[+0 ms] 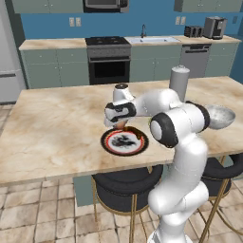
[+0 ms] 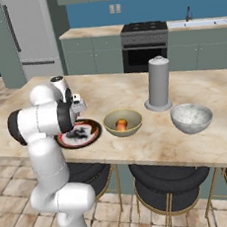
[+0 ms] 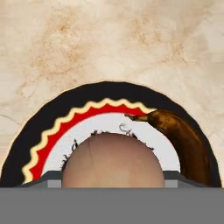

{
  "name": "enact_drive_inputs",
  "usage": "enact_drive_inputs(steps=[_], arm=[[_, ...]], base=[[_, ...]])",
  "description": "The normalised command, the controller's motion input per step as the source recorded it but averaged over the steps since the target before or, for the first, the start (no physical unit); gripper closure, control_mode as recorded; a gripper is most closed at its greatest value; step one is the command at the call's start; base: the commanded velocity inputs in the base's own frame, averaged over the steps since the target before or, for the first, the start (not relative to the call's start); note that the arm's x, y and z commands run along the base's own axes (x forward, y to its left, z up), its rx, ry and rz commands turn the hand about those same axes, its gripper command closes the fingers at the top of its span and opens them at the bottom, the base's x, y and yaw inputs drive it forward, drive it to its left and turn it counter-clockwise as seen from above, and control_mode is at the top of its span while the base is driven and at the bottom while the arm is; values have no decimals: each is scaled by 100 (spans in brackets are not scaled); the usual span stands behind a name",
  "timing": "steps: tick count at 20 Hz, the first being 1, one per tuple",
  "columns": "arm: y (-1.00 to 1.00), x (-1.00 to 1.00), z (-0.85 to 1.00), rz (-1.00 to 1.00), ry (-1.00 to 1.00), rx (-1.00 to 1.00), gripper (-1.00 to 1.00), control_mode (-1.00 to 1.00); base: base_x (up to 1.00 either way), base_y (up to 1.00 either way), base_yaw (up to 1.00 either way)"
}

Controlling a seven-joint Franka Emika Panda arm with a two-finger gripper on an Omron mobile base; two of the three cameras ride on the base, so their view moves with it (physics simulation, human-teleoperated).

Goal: Take the fruits from the plate on the dining counter and place two fruits in each bowl.

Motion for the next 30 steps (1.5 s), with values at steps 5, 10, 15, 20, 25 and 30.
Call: enact_drive_inputs(steps=[5,10,15,20,25,30], arm=[[-53,-72,76,0,2,0,100,-100],[-50,-100,42,0,0,0,100,-100],[-55,-100,35,0,-2,3,100,-100],[-31,-95,35,0,-3,1,100,-100],[0,-43,11,0,0,0,100,-100],[0,0,0,0,0,0,100,-100]], base=[[0,0,0],[0,0,0],[0,0,0],[0,0,0],[0,0,0],[0,0,0]])
